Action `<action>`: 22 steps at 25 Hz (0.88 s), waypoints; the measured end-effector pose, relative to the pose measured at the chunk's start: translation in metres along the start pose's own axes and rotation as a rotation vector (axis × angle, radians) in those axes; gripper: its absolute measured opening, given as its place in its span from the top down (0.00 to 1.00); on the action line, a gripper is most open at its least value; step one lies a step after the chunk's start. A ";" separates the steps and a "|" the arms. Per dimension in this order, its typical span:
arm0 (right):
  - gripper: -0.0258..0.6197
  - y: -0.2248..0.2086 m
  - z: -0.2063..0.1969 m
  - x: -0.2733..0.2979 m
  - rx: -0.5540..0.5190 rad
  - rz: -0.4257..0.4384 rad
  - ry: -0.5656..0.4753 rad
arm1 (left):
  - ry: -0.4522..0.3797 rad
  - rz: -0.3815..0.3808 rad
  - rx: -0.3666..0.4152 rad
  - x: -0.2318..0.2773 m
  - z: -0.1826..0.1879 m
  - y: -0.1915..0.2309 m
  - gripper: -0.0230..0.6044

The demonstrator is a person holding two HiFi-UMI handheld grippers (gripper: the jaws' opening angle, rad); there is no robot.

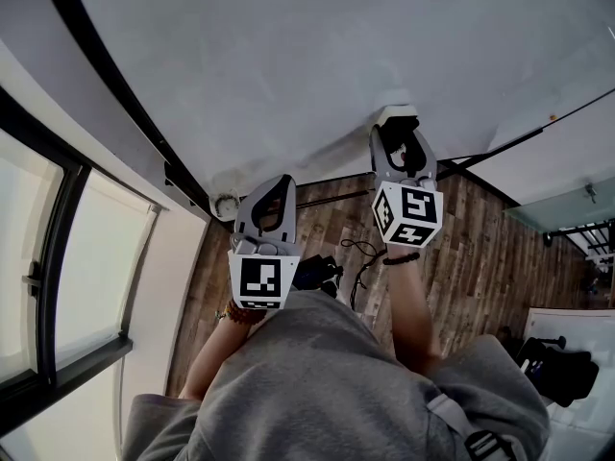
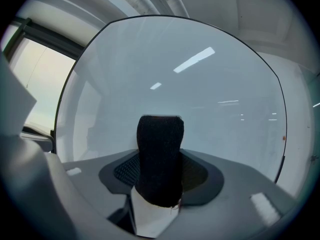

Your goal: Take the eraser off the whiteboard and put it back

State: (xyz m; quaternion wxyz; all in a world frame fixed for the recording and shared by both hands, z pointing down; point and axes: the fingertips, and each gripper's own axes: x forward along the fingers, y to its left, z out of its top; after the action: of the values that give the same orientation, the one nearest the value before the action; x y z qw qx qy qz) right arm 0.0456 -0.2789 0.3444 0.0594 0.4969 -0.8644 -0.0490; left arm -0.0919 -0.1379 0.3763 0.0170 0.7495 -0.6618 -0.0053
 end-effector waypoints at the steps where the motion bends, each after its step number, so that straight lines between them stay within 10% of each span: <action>1: 0.60 0.000 0.000 0.000 -0.001 0.001 0.000 | -0.001 0.001 0.000 0.000 0.000 0.000 0.95; 22: 0.60 0.015 -0.003 -0.017 -0.019 0.014 0.003 | -0.003 -0.006 0.001 -0.009 0.000 -0.002 0.95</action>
State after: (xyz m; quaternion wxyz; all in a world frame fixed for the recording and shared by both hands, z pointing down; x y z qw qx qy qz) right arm 0.0416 -0.2568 0.3488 0.0657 0.4902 -0.8673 -0.0559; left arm -0.0908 -0.1285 0.3763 0.0157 0.7514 -0.6596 -0.0063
